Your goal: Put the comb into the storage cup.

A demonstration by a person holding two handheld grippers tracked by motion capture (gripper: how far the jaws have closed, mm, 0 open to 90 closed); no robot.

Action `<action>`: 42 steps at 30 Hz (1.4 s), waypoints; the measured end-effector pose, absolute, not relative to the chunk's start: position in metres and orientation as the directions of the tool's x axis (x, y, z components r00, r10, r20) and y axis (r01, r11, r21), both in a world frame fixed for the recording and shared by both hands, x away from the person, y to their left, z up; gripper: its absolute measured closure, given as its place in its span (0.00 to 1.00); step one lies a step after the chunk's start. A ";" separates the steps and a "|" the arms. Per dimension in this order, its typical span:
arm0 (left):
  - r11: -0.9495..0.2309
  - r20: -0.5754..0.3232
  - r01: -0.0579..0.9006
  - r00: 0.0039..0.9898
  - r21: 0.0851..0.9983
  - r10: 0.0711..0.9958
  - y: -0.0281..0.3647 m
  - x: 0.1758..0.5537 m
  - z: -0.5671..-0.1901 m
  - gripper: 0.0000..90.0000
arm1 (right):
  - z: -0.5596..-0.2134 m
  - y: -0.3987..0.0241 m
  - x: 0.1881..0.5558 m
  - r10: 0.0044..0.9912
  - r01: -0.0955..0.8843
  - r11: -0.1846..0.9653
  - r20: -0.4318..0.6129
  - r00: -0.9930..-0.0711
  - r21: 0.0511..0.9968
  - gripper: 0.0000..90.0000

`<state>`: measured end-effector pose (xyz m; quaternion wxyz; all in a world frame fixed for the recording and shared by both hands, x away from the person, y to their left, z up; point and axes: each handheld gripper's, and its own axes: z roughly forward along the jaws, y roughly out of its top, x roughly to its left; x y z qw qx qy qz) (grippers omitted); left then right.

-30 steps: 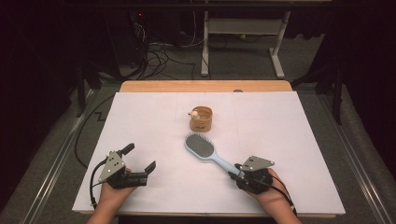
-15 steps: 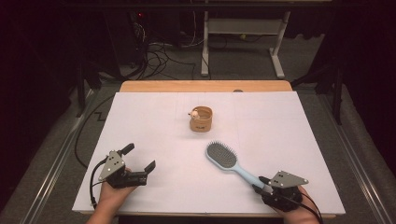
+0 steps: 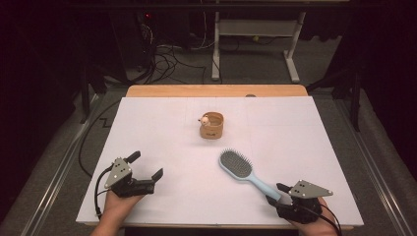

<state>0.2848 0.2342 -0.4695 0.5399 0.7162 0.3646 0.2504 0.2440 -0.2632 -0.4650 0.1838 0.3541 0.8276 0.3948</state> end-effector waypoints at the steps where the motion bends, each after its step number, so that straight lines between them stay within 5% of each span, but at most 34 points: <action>1: -0.154 -0.033 0.250 0.611 0.956 0.791 0.234 0.285 -0.470 0.00 | -0.465 -0.263 0.244 0.730 0.437 0.433 -0.022 -0.683 0.788 0.46; 17: -0.166 -0.040 0.272 0.618 0.948 0.785 0.234 0.286 -0.471 0.00 | -0.461 -0.252 0.262 0.780 0.431 0.357 -0.011 -0.625 0.829 0.01; 42: -0.154 -0.059 0.276 0.635 0.949 0.770 0.233 0.286 -0.471 0.00 | -0.446 -0.224 0.294 0.788 0.384 0.348 -0.045 -0.614 0.855 0.00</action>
